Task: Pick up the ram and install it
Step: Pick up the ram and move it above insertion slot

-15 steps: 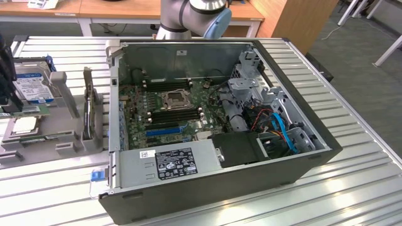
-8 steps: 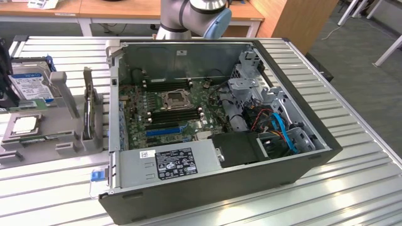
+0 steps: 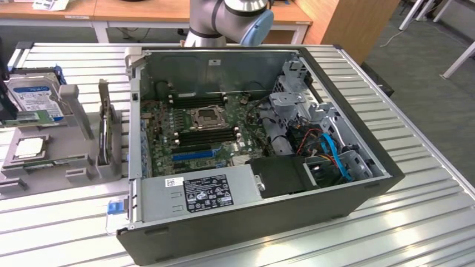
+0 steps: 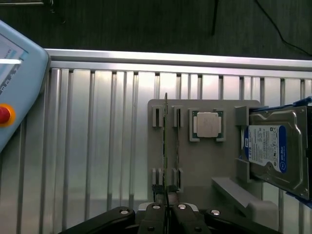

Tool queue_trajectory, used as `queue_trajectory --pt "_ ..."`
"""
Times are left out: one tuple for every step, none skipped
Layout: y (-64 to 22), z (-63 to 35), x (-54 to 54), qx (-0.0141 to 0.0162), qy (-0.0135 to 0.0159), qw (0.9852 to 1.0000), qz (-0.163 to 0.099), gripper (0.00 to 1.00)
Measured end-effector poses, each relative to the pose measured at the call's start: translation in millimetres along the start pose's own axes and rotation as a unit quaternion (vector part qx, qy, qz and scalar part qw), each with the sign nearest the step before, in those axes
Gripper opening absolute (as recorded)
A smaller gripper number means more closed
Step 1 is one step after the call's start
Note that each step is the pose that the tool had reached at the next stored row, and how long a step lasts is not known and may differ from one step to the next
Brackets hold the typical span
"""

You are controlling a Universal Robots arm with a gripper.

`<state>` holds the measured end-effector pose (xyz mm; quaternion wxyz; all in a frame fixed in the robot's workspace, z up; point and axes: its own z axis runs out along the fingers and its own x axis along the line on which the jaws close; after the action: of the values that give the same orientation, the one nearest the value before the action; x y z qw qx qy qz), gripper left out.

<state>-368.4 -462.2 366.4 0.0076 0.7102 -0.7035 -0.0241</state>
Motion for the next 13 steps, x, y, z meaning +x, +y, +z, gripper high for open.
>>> queue_trajectory --pt "0.1 -1.5 0.0 0.0001 0.0000 1.0000 0.000 0.12" --pt "0.1 -3.3 -0.1 0.0000 0.0000 1.0000 0.000 0.12" --pt "0.2 -4.7 -0.1 0.0000 0.0000 1.0000 0.000 0.12" --pt "0.3 -6.2 -0.1 0.0000 0.0000 1.0000 0.000 0.12" --pt "0.3 -7.6 -0.2 0.0000 0.0000 1.0000 0.000 0.12" --pt "0.4 -9.0 -0.2 0.0000 0.0000 1.0000 0.000 0.12" --pt "0.5 -10.3 -0.2 0.0000 -0.0001 1.0000 0.000 0.12" --pt "0.5 -11.7 -0.3 0.0000 0.0000 1.0000 0.000 0.12" --pt "0.6 -13.0 -0.3 0.0000 0.0000 1.0000 0.000 0.12" --pt "0.6 -14.3 -0.3 0.0000 0.0000 1.0000 0.000 0.12" --pt "0.7 -15.6 -0.4 0.0000 0.0000 1.0000 0.000 0.12" --pt "0.7 -16.8 -0.4 0.0000 0.0000 1.0000 0.000 0.12" --pt "0.8 -17.9 -0.4 0.0000 0.0000 1.0000 0.000 0.12"
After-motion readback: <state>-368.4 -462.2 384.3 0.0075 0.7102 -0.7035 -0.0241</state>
